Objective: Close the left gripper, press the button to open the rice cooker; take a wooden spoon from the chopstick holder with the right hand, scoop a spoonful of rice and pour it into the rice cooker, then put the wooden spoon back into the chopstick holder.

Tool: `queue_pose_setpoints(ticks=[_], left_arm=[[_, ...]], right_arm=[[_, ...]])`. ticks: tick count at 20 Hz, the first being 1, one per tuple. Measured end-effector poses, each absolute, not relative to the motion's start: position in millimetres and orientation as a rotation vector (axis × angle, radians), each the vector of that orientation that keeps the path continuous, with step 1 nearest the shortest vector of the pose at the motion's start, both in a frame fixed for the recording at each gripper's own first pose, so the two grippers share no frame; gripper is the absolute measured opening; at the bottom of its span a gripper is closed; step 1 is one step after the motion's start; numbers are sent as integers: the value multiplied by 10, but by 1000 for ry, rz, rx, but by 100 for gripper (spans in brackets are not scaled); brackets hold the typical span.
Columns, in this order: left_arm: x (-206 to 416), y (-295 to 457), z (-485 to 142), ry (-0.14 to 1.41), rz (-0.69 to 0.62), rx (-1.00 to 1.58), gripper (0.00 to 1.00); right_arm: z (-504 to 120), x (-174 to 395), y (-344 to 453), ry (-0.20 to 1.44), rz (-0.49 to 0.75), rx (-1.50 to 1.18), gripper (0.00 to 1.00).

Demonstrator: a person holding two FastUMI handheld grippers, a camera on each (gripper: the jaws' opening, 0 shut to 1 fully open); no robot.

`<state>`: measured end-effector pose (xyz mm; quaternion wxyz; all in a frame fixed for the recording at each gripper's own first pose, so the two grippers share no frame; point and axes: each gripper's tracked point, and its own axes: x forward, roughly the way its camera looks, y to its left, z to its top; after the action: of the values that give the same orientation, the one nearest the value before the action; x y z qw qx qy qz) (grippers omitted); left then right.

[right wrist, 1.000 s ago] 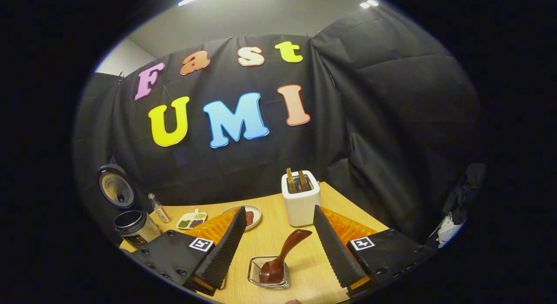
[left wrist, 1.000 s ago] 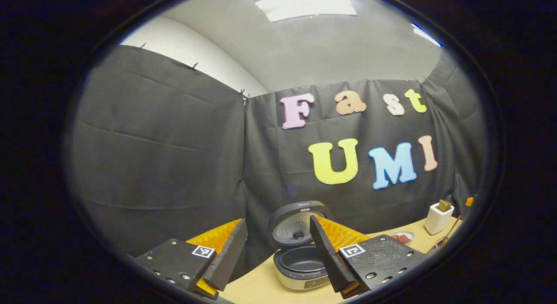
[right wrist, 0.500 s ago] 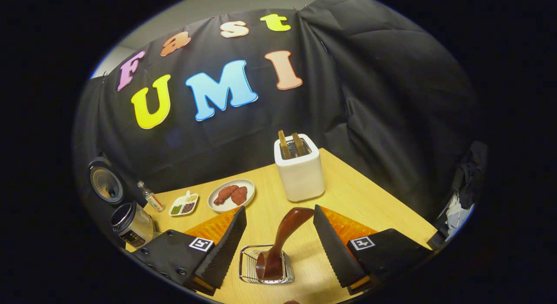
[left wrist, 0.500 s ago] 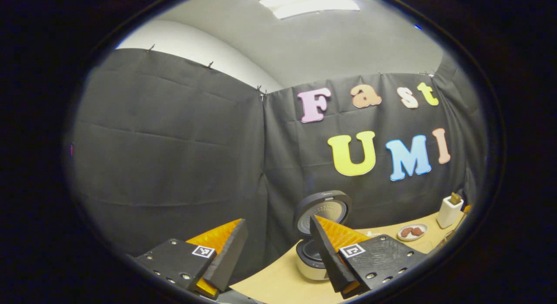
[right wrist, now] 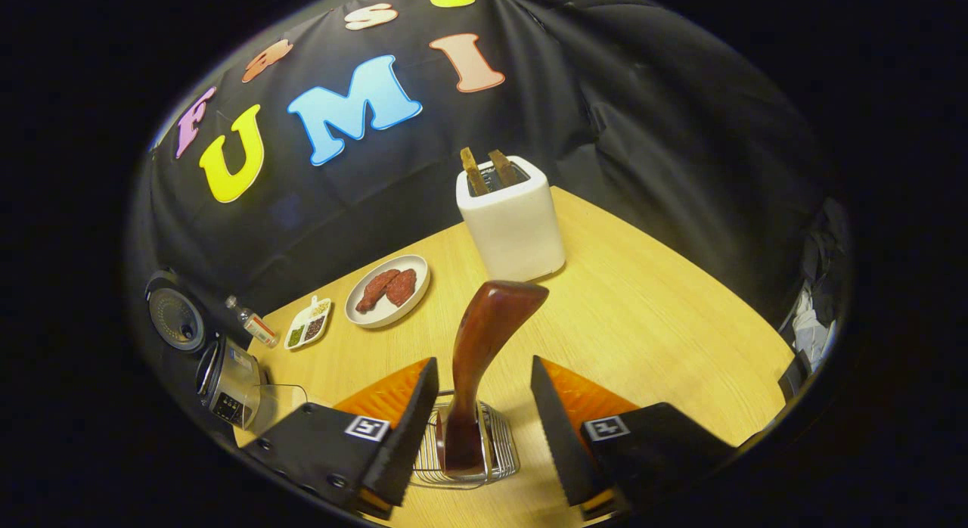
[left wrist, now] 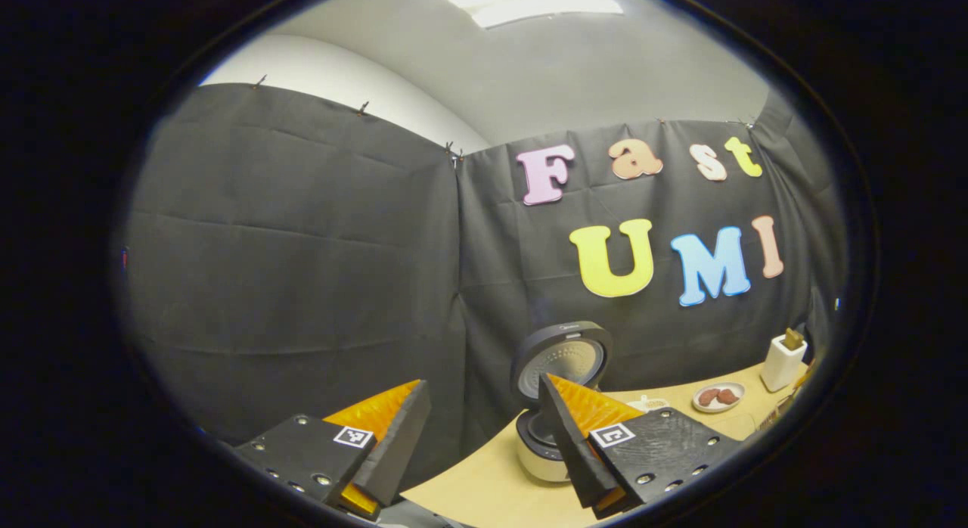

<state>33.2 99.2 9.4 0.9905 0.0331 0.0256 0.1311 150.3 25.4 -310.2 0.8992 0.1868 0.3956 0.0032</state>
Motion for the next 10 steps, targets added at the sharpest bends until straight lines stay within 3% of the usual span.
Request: queue_pose_setpoints(ticks=[1,2,4,5,6,8,10], left_arm=[[334,1000,76,56,264,71,88],[327,1005,60,59,265,76,88],[324,1011,46,64,263,81,87],[316,1014,46,65,263,81,87],[319,1035,34,65,263,81,87],[325,1053,32,68,264,78,88],[352,1078,13,67,266,73,87]], right_arm=[[-3104,1524,285,815,5,400,39],[-3118,1541,280,816,3,407,42],[-3113,1539,313,819,3,426,31],[-3122,1565,325,824,-7,433,19],[-3097,1558,344,824,0,444,20],[-3071,1558,333,818,-18,451,10],[-2989,1545,345,802,-17,426,10]])
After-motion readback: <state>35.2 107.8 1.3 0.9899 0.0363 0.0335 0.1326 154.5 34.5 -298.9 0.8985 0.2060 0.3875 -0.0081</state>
